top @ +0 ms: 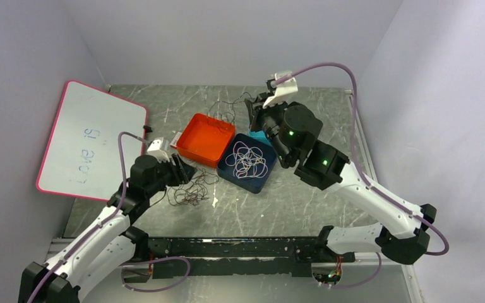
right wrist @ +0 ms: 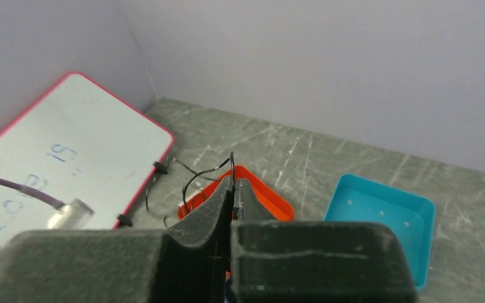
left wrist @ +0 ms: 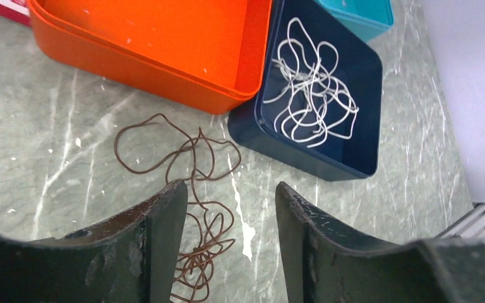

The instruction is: Untangle the cables

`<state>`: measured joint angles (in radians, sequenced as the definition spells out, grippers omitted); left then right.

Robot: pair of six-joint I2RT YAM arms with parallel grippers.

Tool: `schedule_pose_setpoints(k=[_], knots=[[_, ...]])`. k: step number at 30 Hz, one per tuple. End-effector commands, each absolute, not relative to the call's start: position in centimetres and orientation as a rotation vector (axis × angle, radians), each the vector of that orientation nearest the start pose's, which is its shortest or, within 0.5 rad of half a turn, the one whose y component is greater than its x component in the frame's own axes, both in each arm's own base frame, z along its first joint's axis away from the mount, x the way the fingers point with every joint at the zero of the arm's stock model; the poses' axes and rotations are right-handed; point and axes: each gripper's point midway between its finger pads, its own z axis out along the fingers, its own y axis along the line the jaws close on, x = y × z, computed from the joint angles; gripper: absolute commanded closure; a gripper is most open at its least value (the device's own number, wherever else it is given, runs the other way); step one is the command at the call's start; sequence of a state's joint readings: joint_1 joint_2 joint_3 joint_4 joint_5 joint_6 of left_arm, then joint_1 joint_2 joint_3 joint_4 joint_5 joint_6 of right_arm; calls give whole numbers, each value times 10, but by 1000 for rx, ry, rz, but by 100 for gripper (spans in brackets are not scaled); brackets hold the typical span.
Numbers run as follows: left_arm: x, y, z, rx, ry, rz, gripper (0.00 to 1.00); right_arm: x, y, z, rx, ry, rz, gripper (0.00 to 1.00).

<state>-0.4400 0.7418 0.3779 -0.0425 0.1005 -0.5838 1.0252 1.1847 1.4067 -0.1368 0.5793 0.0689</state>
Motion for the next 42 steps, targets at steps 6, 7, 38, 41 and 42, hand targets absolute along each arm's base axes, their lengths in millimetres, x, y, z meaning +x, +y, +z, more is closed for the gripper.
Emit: schedule_pose_setpoints(k=[6,7,38,41,42], knots=[[254,-122,161,-266,1999,-568,32,316,286,389,-344,1723,500,100],[254,-118,164,-283,1995,-549,30,320,289,382,-354,1735,509,100],[241,-88,161,-411,2033,-406,13,405,379,175,-599,2051,533,100],[240,-89,160,-411,2043,-406,12,413,383,161,-605,2065,509,98],[240,-89,160,-411,2044,-408,12,415,384,158,-609,2069,506,98]])
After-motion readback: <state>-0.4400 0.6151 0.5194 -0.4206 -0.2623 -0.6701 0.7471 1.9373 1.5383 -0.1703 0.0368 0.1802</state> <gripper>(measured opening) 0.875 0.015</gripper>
